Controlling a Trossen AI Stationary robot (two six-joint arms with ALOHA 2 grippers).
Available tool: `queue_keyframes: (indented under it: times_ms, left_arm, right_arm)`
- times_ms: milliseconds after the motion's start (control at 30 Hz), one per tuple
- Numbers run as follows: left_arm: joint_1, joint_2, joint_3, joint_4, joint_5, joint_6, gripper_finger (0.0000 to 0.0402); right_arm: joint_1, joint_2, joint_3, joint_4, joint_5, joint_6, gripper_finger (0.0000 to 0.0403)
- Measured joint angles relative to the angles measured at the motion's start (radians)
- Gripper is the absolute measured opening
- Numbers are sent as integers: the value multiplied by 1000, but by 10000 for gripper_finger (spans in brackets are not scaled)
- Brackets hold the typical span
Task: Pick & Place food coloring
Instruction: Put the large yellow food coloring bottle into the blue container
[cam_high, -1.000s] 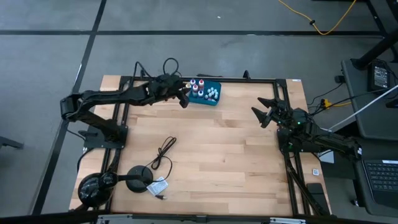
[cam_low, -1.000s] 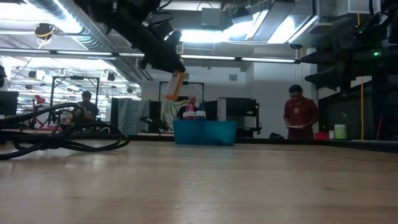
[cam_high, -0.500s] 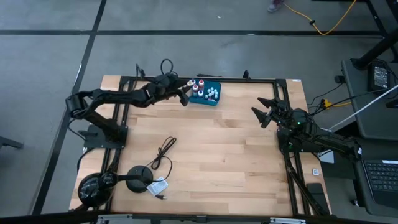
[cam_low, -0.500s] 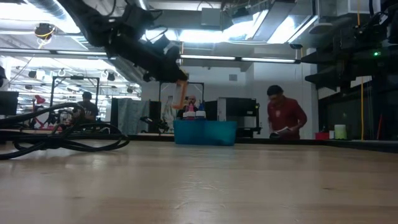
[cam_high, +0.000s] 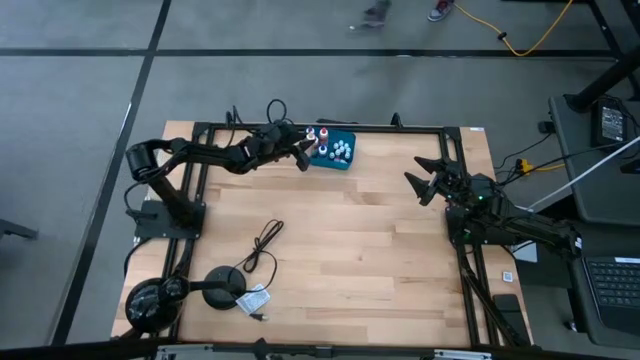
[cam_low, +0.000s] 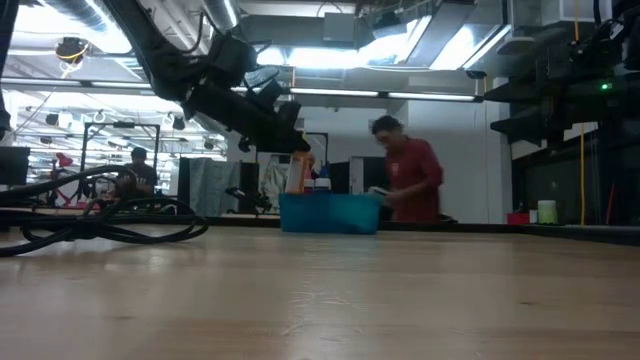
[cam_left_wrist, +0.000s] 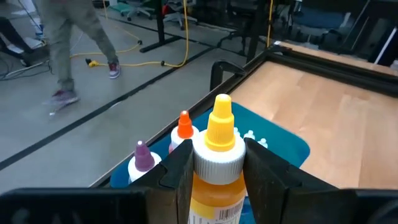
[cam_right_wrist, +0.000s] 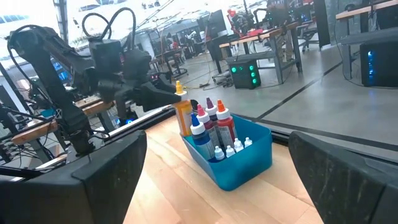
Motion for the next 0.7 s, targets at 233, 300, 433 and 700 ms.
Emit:
queue_keyframes:
  times_ms: [233,300,433,700]
  left_arm:
    - [5,47,0,22,-2,16,110]
    - [12,70,1,27,8,10,110]
    - [16,105,0,30,8,1,112]
    - [15,126,0,51,12,-3,121]
  right_arm:
    - [0,0,0,0,0,0,392]
    - [0,0,0,0,0,0,392]
    - [0,0,0,0,0,0,392]
    - [0,0,0,0,0,0,392]
